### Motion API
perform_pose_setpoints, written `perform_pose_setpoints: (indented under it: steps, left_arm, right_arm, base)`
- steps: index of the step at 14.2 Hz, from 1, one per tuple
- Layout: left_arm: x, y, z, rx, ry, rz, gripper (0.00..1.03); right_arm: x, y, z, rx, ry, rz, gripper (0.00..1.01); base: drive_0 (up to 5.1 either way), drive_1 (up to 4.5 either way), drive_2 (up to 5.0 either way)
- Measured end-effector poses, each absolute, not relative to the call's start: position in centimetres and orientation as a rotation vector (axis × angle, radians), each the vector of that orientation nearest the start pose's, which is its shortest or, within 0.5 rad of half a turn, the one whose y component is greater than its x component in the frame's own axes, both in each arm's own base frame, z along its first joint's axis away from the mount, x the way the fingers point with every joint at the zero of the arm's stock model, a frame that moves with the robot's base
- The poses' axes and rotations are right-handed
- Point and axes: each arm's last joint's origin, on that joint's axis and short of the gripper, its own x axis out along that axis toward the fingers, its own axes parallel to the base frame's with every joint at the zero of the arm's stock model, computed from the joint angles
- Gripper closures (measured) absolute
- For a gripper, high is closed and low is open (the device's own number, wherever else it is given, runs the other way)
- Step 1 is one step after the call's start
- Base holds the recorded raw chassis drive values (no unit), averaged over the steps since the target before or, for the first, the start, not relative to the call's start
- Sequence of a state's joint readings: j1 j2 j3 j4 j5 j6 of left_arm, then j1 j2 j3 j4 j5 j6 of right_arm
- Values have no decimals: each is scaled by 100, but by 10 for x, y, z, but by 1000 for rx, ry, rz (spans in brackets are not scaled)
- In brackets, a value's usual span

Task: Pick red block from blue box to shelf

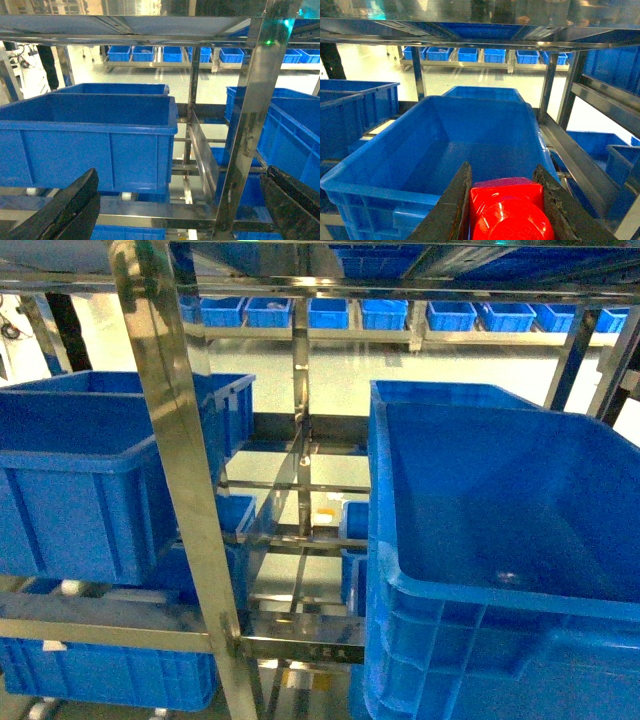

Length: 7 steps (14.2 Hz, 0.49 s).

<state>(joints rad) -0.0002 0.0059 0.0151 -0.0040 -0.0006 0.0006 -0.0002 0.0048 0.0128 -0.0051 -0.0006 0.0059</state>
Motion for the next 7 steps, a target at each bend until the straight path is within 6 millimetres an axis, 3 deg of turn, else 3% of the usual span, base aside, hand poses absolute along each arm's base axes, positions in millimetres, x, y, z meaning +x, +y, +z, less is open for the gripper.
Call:
perform_pose_setpoints:
  steps: [7]
  left_arm:
    - [97, 0, 168, 1, -5, 1, 5]
  right_arm:
    - [97, 0, 167, 6, -3, 0, 73]
  base:
    - [0, 0, 0]
